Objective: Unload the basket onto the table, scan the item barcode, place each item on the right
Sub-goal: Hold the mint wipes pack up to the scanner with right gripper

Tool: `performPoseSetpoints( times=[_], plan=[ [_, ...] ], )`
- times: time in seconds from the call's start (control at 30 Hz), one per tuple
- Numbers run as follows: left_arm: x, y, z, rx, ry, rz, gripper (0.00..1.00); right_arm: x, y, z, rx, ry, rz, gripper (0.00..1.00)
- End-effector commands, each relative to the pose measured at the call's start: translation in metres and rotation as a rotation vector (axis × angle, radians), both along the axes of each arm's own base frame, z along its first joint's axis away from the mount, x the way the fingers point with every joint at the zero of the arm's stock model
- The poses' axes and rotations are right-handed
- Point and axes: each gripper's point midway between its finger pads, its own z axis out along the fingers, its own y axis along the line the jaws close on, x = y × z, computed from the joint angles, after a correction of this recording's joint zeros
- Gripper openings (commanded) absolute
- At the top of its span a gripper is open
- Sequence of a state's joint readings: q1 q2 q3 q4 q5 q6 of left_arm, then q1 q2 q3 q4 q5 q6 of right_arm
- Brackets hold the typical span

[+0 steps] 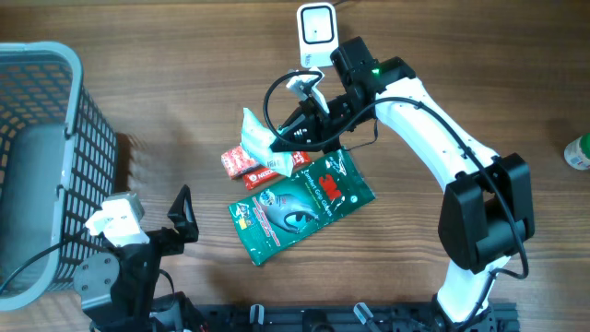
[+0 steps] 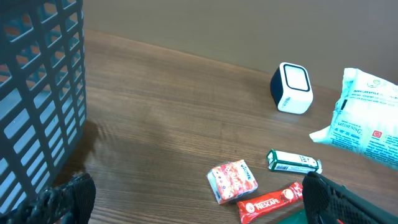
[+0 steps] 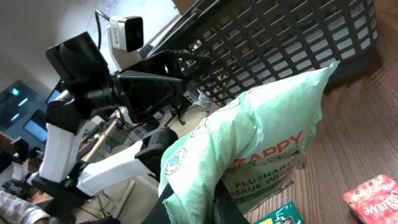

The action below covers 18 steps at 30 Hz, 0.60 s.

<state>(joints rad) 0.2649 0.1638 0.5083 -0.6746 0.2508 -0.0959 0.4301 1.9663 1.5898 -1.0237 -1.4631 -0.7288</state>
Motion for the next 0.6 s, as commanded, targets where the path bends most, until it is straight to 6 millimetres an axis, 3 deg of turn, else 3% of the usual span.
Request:
performPoseSetpoints(
  times=[0.0,0.1,0.17,0.3,0.33,0.37,0.4,0.47,0.57],
  plan=[
    [0.000,0.002,0.001,-0.007,-0.005,0.015,1.00,-0.003,0.000,0.017,0.051,0.043,0.009,0.04],
    [0.000,0.002,0.001,-0.007,-0.005,0.015,1.00,0.002,0.000,0.019,0.004,0.153,-0.007,0.04],
    [0.000,0.002,0.001,-0.007,-0.005,0.015,1.00,0.013,0.003,0.022,-0.071,0.332,-0.031,0.04],
    [0.000,0.002,0.001,-0.006,-0.005,0.015,1.00,0.020,0.005,0.013,-0.112,0.293,-0.066,0.04],
    [0.000,0.002,0.001,-0.007,-0.005,0.015,1.00,0.035,0.005,-0.014,-0.233,0.190,-0.163,0.04],
    [0.000,0.002,0.001,-0.007,-0.005,0.015,1.00,0.072,-0.008,-0.061,-0.482,0.031,-0.365,0.04],
    [0.000,0.002,0.001,-0.007,-0.005,0.015,1.00,0.095,-0.021,-0.079,-0.610,-0.032,-0.489,0.04],
    [0.000,0.002,0.001,-0.007,-0.005,0.015,1.00,0.125,-0.040,-0.080,-0.709,-0.132,-0.632,0.04],
    [0.000,0.002,0.001,-0.007,-0.005,0.015,1.00,0.192,-0.097,-0.071,-0.942,-0.320,-1.040,0.04]
  ],
)
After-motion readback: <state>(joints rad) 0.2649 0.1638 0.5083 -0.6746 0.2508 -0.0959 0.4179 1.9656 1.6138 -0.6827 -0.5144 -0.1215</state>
